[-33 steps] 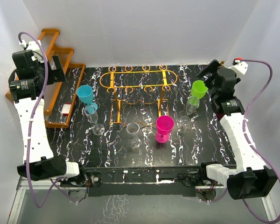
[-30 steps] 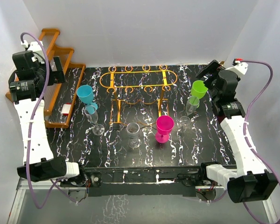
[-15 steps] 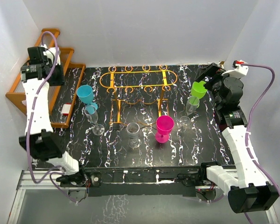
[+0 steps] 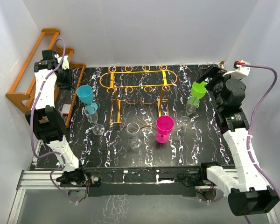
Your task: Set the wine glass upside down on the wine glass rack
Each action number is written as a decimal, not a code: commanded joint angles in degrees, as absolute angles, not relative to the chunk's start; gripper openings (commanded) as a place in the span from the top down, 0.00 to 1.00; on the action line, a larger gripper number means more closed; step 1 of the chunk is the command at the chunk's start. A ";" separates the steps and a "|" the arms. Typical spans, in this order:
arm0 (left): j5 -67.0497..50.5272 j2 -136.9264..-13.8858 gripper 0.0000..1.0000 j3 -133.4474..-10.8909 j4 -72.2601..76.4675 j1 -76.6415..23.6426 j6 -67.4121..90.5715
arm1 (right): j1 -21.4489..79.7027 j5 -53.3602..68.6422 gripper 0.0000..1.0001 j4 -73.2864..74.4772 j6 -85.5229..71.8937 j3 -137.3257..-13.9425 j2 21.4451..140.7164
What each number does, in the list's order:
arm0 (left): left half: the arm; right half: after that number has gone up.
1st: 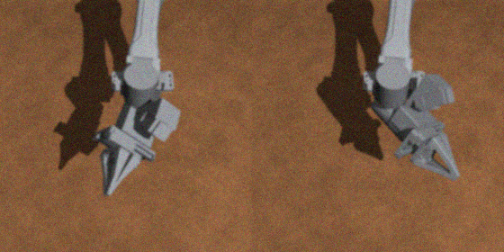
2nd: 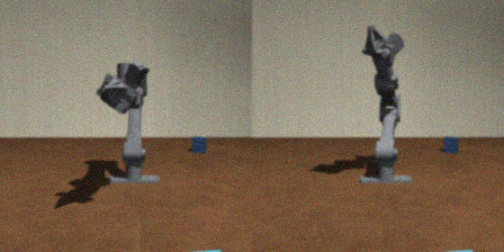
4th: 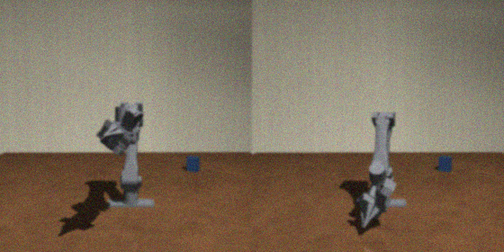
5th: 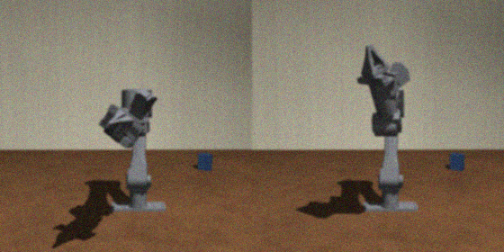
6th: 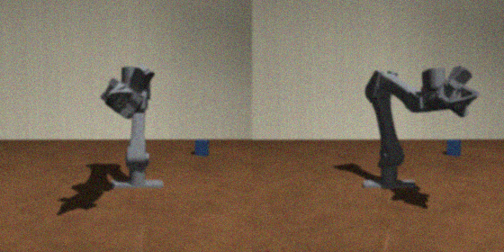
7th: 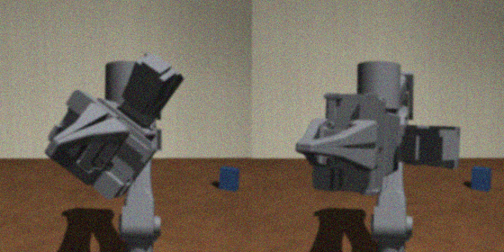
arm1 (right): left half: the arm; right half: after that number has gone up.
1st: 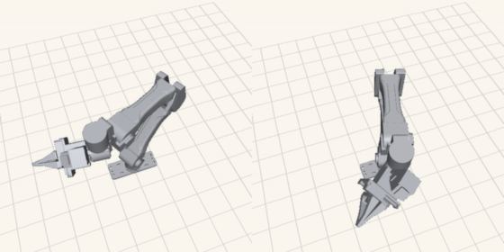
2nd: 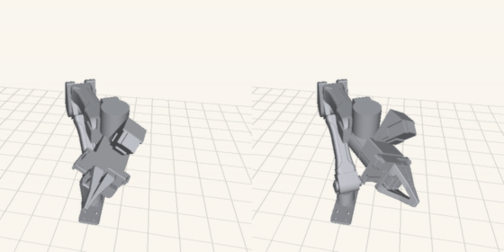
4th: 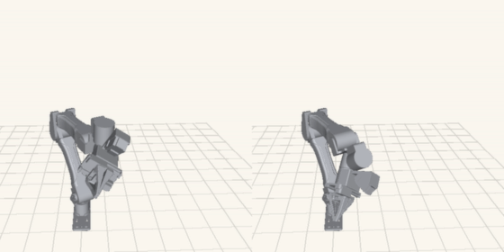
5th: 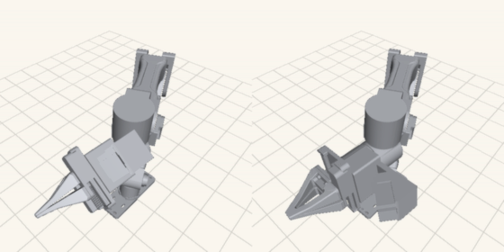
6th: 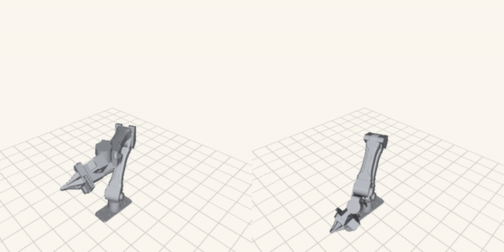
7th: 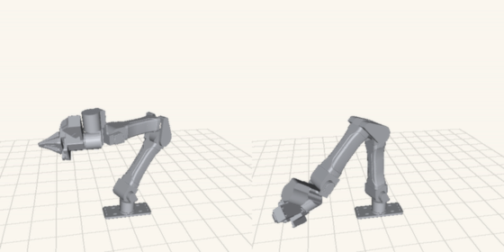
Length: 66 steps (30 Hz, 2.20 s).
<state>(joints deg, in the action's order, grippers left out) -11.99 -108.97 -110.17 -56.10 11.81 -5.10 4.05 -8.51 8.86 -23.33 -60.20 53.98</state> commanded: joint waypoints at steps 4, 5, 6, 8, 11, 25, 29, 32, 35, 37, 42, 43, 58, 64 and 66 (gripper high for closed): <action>-11.99 -104.78 0.66 -110.61 -55.26 9.80 -4.63 | 4.05 -9.78 0.02 6.68 -21.22 -62.14 52.59; -11.01 -104.11 0.65 -110.42 -55.14 9.34 -4.84 | 4.11 -9.78 0.02 6.68 -21.21 -62.10 52.69; -10.74 -103.66 0.65 -110.67 -55.37 9.00 -4.89 | 4.05 -9.85 0.02 6.68 -21.25 -62.01 52.66; -11.15 -103.16 0.65 -112.05 -57.46 8.38 -5.37 | 4.05 -10.01 0.02 6.68 -21.40 -61.79 52.58; -12.83 -100.80 0.65 -112.49 -60.05 6.89 -6.88 | 4.07 -9.95 0.02 6.68 -21.17 -61.98 52.75; -19.90 -87.62 0.62 -104.66 -68.23 4.87 -14.66 | 4.13 -13.22 0.02 6.68 -21.98 -61.26 52.57; -22.32 -85.56 0.62 -99.97 -69.59 4.37 -18.55 | 4.11 -13.28 0.02 6.96 -22.50 -61.69 53.12; -24.37 -84.80 0.62 -97.46 -70.73 4.03 -21.08 | 4.10 -12.33 0.02 7.29 -22.59 -62.05 53.52; -24.89 -83.77 0.62 -95.52 -70.55 3.63 -22.54 | 4.06 -12.80 0.02 7.47 -22.77 -61.97 53.44; -24.92 -83.57 0.62 -94.61 -70.20 3.48 -22.88 | 4.07 -12.87 0.02 7.62 -22.85 -61.96 53.43; -24.90 -83.72 0.62 -92.43 -69.21 2.64 -23.07 | 4.06 -12.72 0.02 7.65 -22.85 -61.97 53.35; -24.62 -83.85 0.62 -92.02 -68.99 2.38 -23.11 | 4.13 -12.81 0.02 7.67 -22.91 -61.89 53.35; -13.09 -82.52 1.00 -94.89 -67.92 -2.44 -23.23 | 4.08 -13.07 0.02 7.80 -22.86 -62.34 52.76; -4.15 -83.61 1.00 -123.47 -81.71 -2.81 -32.85 | 4.09 -13.48 0.02 8.53 -23.39 -64.94 52.40; -0.47 -82.50 1.00 -127.53 -81.83 -2.81 -35.46 | 4.13 -13.50 0.02 8.53 -23.61 -65.77 52.51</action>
<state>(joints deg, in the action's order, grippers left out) -7.90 -85.91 -118.30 -74.35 -2.83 -28.40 4.08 -12.38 10.28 -22.87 -61.47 53.71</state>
